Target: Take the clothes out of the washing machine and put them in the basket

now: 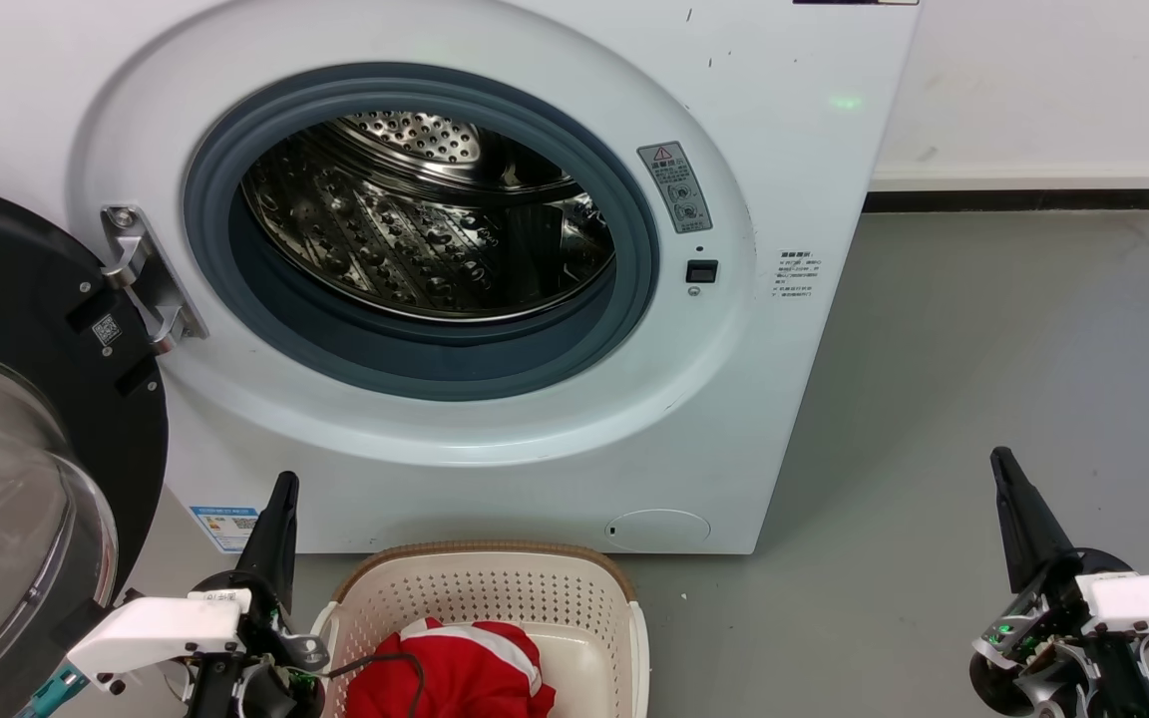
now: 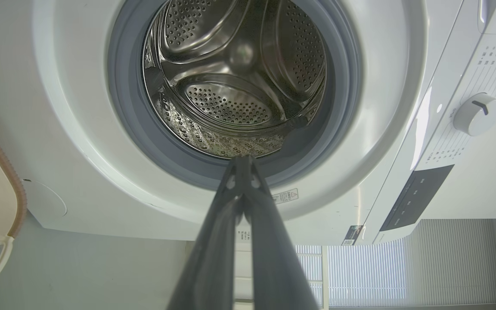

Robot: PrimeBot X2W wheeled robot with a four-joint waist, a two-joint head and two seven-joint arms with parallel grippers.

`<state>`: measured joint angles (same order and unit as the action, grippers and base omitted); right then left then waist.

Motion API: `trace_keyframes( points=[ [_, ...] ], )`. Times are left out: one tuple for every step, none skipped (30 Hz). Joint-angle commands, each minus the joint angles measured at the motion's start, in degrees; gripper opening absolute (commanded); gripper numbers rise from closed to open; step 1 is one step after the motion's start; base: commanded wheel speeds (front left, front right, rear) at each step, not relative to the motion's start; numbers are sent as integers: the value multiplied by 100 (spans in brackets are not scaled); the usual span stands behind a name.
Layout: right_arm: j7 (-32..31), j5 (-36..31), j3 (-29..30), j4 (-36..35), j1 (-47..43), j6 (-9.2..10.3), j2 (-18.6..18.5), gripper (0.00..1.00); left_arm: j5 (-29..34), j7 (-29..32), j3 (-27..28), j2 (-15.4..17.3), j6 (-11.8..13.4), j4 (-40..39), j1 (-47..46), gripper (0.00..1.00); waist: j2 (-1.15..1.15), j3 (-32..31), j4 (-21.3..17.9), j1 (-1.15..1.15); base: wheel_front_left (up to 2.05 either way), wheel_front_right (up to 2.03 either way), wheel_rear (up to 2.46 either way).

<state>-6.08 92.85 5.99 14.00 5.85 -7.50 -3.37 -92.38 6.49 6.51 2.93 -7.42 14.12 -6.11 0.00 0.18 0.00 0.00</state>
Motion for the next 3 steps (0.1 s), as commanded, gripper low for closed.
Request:
trace_keyframes(
  points=[
    [-8, 0, 8, 11, 66, 2, 13, 0, -5, 26, 18, -14, -22, 2, -36, 0, 0, 0, 0, 0, 0, 0, 0],
    [-9, -1, 9, 11, 67, 2, 14, 0, -5, 26, 18, -14, -22, 2, -36, 0, 0, 0, 0, 0, 0, 0, 0],
    [-10, -2, 10, 11, 67, 2, 15, 0, -5, 26, 18, -14, -22, 2, -36, 0, 0, 0, 0, 0, 0, 0, 0]
  ],
)
